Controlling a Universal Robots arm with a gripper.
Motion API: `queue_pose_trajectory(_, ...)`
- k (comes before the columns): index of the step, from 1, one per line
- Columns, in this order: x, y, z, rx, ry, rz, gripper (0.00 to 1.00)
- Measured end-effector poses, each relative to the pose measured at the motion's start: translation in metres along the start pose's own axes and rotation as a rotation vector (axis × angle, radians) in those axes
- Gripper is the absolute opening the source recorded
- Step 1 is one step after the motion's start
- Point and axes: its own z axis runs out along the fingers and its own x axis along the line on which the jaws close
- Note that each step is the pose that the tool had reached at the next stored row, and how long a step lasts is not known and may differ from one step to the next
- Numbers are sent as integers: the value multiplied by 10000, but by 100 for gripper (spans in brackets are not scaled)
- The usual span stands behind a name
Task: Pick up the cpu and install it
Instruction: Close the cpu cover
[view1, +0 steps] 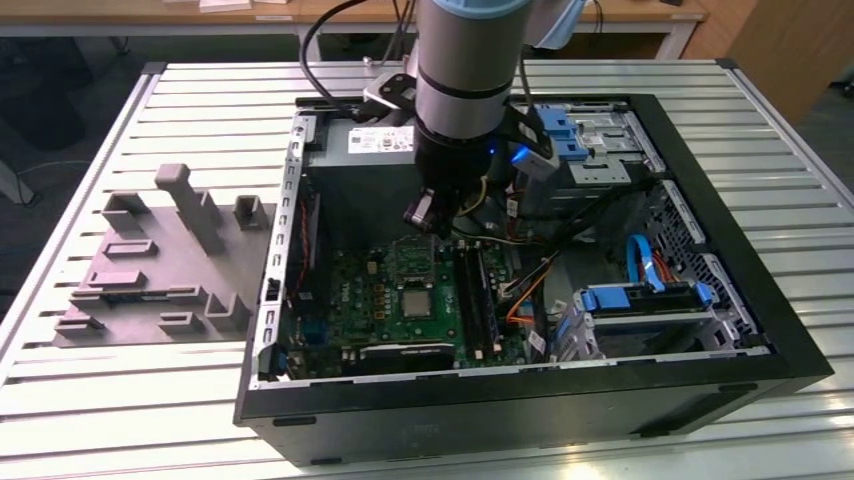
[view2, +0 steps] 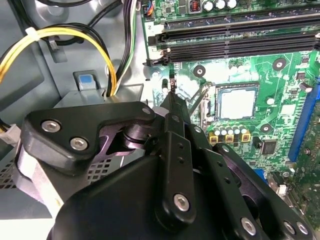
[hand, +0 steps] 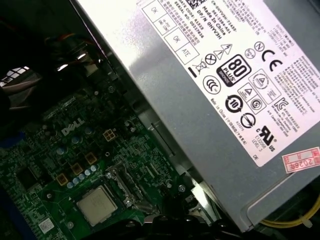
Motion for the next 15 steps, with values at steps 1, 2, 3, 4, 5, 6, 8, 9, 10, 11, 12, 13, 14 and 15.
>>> queue_pose_trajectory(1, -1, 1, -6, -1, -1, -9, 11)
queue_pose_trajectory(2, -2, 2, -12, -1, -1, -17, 11)
queue_pose_trajectory(3, -4, 3, -16, -2, -2, -23, 11)
queue_pose_trajectory(4, -4, 3, -20, -2, -1, -29, 11)
queue_pose_trajectory(5, -4, 4, -24, -1, 1, -37, 11)
queue_pose_trajectory(6, -5, 4, -27, -2, 2, -46, 11)
queue_pose_trajectory(8, -7, 6, -33, -2, 2, -67, 11)
queue_pose_trajectory(9, -8, 7, -36, -3, 3, -76, 11)
queue_pose_trajectory(10, -9, 8, -41, -3, 4, -82, 11)
queue_pose_trajectory(11, -10, 9, -45, -3, 5, -88, 11)
queue_pose_trajectory(12, -11, 10, -50, -3, 5, -94, 11)
queue_pose_trajectory(13, -12, 11, -53, -3, 5, -99, 11)
queue_pose_trajectory(14, -12, 11, -54, -4, 4, -105, 11)
queue_pose_trajectory(15, -12, 11, -54, -3, 6, -111, 11)
